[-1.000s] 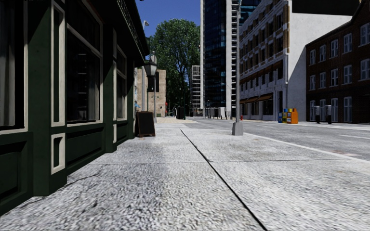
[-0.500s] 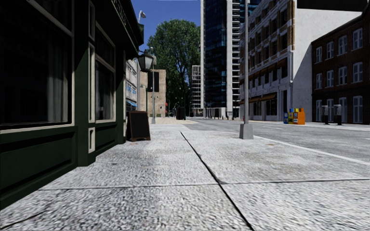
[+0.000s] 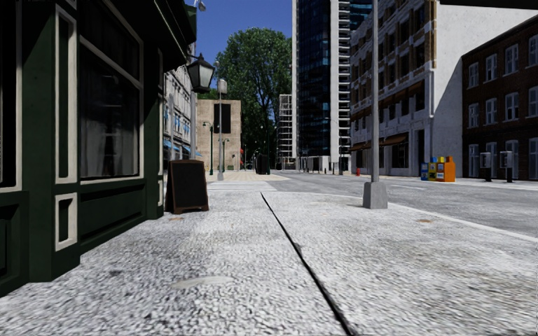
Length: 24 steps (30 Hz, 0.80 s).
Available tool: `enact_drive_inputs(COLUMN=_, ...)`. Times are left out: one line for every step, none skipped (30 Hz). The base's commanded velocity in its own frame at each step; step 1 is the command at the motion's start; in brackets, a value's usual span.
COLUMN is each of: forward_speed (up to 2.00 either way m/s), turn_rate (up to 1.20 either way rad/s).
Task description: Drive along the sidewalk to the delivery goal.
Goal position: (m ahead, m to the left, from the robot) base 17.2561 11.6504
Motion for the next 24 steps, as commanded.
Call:
enact_drive_inputs(forward_speed=2.0, turn_rate=0.0)
enact_drive_inputs(forward_speed=2.0, turn_rate=0.0)
enact_drive_inputs(forward_speed=2.0, turn_rate=0.0)
enact_drive_inputs(forward_speed=2.0, turn_rate=0.0)
enact_drive_inputs(forward_speed=2.0, turn_rate=0.0)
enact_drive_inputs(forward_speed=2.0, turn_rate=0.0)
enact_drive_inputs(forward_speed=2.0, turn_rate=0.0)
enact_drive_inputs(forward_speed=2.0, turn_rate=0.0)
enact_drive_inputs(forward_speed=2.0, turn_rate=0.0)
enact_drive_inputs(forward_speed=2.0, turn_rate=0.0)
enact_drive_inputs(forward_speed=2.0, turn_rate=0.0)
enact_drive_inputs(forward_speed=2.0, turn_rate=0.0)
enact_drive_inputs(forward_speed=2.0, turn_rate=0.0)
enact_drive_inputs(forward_speed=2.0, turn_rate=0.0)
enact_drive_inputs(forward_speed=2.0, turn_rate=0.0)
enact_drive_inputs(forward_speed=2.0, turn_rate=0.0)
enact_drive_inputs(forward_speed=2.0, turn_rate=0.0)
enact_drive_inputs(forward_speed=2.0, turn_rate=0.0)
enact_drive_inputs(forward_speed=2.0, turn_rate=0.0)
enact_drive_inputs(forward_speed=2.0, turn_rate=0.0)
enact_drive_inputs(forward_speed=2.0, turn_rate=0.0)
enact_drive_inputs(forward_speed=2.0, turn_rate=0.0)
enact_drive_inputs(forward_speed=2.0, turn_rate=0.0)
enact_drive_inputs(forward_speed=2.0, turn_rate=0.0)
